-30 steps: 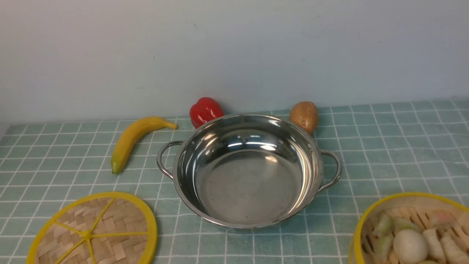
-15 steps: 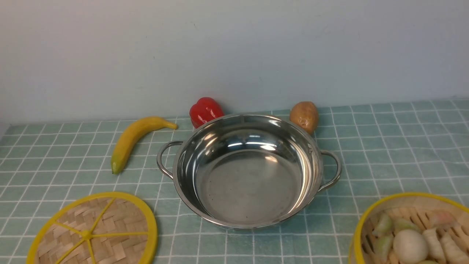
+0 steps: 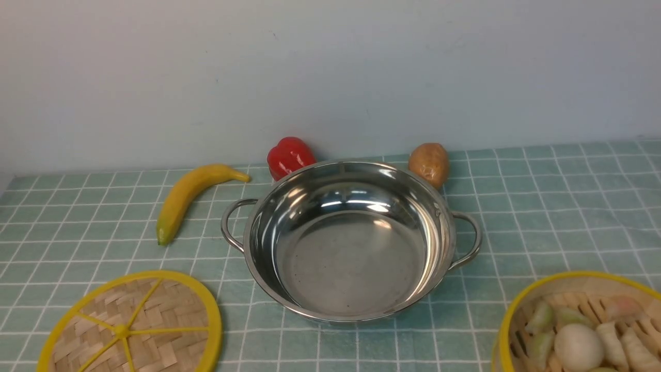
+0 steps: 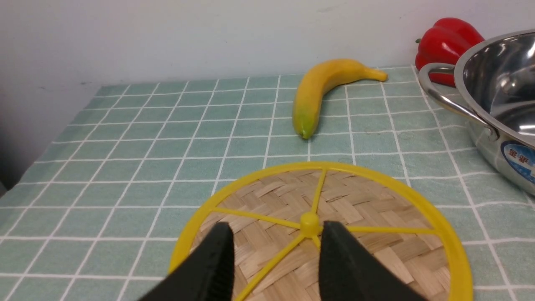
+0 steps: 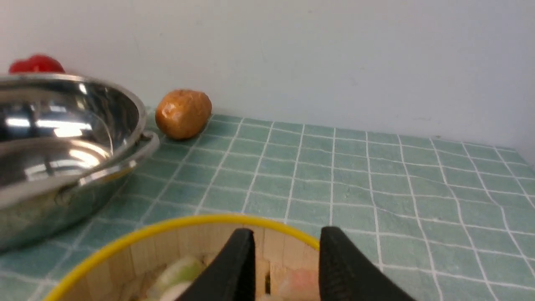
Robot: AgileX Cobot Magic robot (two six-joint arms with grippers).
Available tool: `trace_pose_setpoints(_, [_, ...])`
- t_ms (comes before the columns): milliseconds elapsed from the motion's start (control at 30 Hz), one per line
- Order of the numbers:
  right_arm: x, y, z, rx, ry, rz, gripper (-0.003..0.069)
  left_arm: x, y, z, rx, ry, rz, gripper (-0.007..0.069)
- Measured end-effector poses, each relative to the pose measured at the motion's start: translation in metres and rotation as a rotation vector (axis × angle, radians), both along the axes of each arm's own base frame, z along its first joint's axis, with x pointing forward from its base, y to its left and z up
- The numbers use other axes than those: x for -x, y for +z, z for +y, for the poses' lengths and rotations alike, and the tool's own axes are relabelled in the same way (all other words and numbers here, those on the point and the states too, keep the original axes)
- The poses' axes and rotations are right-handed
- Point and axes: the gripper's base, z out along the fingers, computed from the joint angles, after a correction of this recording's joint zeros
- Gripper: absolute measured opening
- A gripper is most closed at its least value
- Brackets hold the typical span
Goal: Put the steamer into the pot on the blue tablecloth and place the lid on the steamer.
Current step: 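Reach for and grasp the rim of the bamboo steamer holding the buns with the right gripper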
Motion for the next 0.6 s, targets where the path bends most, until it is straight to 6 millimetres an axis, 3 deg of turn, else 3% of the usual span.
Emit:
trace_pose_setpoints(133, [0.002, 0.058, 0.001, -0.092, 0.005, -0.078, 0.0243, 0.0, 0.0, 0.0, 0.0, 0.0, 0.0, 0.0274])
trace_pose_setpoints(200, [0.0, 0.079, 0.002, -0.135, 0.015, -0.036, 0.0243, 0.0, 0.0, 0.0, 0.0, 0.0, 0.0, 0.0274])
trace_pose_setpoints(267, [-0.004, 0.098, 0.006, -0.189, 0.041, 0.121, 0.0243, 0.0, 0.0, 0.0, 0.0, 0.0, 0.0, 0.0274])
trace_pose_setpoints(467, [-0.021, 0.129, 0.021, -0.344, 0.129, 0.334, 0.0243, 0.0, 0.0, 0.0, 0.0, 0.0, 0.0, 0.0274])
trace_pose_setpoints(600, [-0.041, 0.134, 0.03, -0.358, 0.196, 0.457, 0.0243, 0.0, 0.0, 0.0, 0.0, 0.0, 0.0, 0.0274])
